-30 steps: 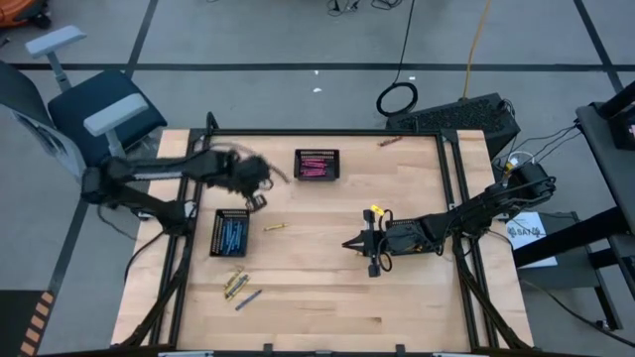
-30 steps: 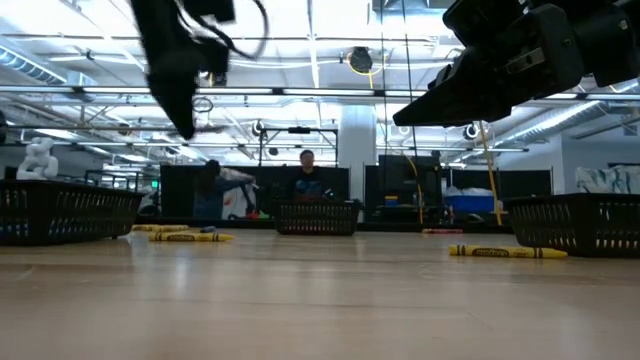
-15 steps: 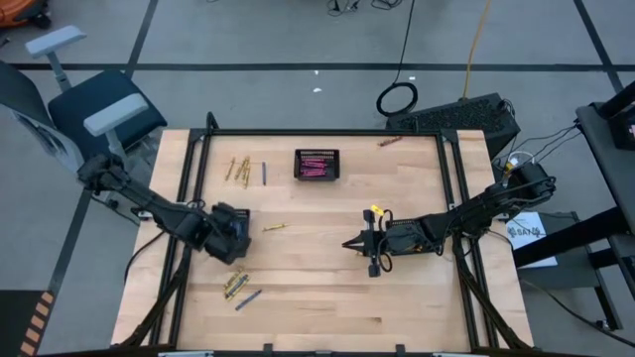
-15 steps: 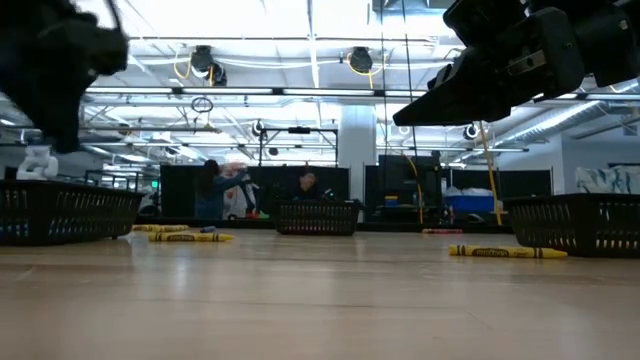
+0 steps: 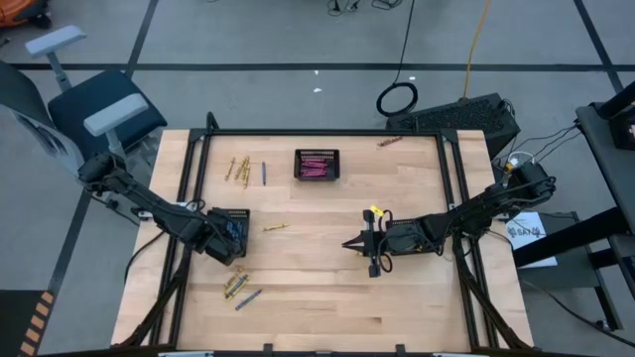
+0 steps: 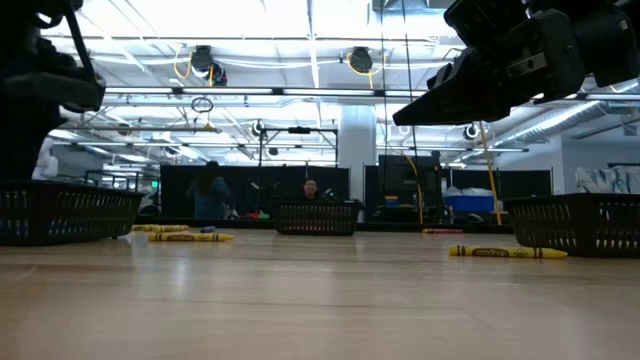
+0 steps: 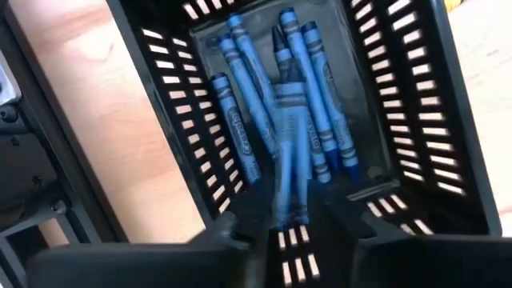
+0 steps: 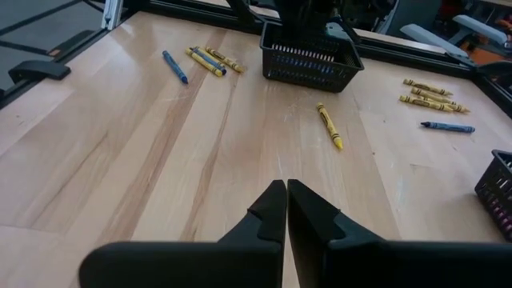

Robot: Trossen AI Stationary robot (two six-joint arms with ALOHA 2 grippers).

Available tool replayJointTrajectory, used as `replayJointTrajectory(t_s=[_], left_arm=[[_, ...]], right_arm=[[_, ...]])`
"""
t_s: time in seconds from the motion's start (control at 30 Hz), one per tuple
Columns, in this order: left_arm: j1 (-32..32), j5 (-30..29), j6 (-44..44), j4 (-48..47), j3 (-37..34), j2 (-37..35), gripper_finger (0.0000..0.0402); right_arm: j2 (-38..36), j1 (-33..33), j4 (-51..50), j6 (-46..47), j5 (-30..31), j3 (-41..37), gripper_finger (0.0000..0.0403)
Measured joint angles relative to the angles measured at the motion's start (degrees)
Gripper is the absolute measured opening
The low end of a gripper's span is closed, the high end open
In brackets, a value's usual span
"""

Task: Sort crayons
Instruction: Put the blue crayon into the bottom left black bin, then put the red crayon into the top black bin

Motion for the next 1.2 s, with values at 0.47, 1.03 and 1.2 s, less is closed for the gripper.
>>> replayJointTrajectory(t_s=[0.47,1.03,1.2], left_arm=[[0.50,-21.51,21.18,1.70,11.90,-0.46,0.0180],[6.45,-29.75,68.29,42.05,9.22,12.09,0.0180],[9.63,-15.52,73.88,38.27,9.22,15.58,0.0180]], right_arm=[[0.00,0.00,0.85,3.12,0.00,0.00,0.0000],[-15.97,5.58,-8.33,2.32,0.09,0.00,0.0000],[-15.62,5.99,-8.61,1.32,0.13,0.00,0.0000]])
